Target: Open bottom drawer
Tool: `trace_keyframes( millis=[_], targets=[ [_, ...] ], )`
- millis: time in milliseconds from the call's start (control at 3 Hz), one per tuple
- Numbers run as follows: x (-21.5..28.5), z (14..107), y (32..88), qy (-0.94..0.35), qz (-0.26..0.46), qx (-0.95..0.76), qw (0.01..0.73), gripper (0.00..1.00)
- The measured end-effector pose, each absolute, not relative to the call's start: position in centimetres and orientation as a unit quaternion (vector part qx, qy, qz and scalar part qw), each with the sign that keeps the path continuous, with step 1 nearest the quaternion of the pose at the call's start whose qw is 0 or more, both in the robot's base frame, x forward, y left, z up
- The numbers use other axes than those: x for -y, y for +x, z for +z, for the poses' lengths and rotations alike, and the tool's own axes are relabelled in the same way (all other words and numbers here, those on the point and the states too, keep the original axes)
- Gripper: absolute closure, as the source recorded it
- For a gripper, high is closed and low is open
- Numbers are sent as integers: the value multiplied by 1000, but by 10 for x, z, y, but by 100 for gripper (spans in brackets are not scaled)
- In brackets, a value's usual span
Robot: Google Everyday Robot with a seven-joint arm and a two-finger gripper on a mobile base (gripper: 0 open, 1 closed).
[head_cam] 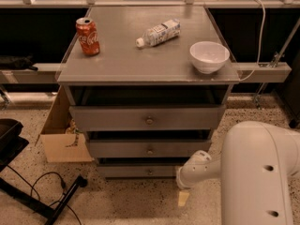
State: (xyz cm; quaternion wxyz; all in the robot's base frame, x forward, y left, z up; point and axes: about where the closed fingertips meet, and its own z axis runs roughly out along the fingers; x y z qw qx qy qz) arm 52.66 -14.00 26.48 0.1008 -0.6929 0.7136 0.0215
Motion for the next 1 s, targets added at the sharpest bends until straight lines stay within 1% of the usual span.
trace_keyframes(
  millis=[333,1000],
  targets=[
    [136,224,553,-691,4,-716,102,0],
    [131,192,585,-682,-15,-723,110,0]
  ],
)
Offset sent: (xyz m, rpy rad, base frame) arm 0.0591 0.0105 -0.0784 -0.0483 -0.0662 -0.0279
